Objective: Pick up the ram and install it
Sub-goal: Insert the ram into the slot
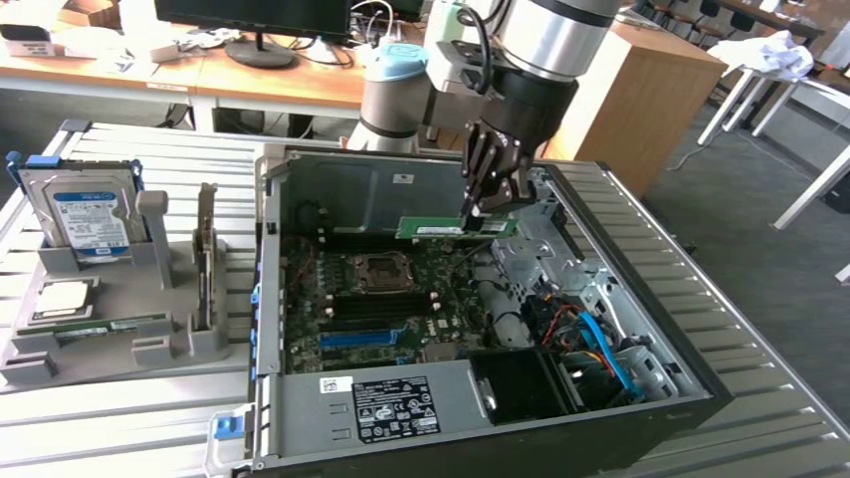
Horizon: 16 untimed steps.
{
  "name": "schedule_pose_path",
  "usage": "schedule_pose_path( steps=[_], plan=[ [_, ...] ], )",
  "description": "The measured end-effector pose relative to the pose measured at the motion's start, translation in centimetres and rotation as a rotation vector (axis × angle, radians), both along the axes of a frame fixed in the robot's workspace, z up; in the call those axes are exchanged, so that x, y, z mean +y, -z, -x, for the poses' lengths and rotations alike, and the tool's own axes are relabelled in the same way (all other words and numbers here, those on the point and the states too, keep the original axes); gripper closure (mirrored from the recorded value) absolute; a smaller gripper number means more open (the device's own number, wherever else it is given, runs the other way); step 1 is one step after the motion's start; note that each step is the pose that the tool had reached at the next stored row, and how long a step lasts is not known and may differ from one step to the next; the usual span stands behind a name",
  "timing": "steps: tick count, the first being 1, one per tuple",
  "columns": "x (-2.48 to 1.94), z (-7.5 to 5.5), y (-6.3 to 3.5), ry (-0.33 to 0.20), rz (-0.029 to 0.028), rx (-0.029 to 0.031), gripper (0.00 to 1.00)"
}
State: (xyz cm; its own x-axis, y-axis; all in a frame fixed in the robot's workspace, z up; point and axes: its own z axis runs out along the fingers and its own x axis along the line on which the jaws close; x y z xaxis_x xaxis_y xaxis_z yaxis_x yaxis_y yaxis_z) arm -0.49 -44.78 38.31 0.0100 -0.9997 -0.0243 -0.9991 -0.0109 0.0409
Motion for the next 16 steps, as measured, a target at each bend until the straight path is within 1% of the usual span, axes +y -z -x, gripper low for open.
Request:
schedule_pose_path(
  steps=[16],
  plan=[
    [0.00, 0.22, 0.28, 0.000, 0.0001, 0.0000, 0.87]
  ],
)
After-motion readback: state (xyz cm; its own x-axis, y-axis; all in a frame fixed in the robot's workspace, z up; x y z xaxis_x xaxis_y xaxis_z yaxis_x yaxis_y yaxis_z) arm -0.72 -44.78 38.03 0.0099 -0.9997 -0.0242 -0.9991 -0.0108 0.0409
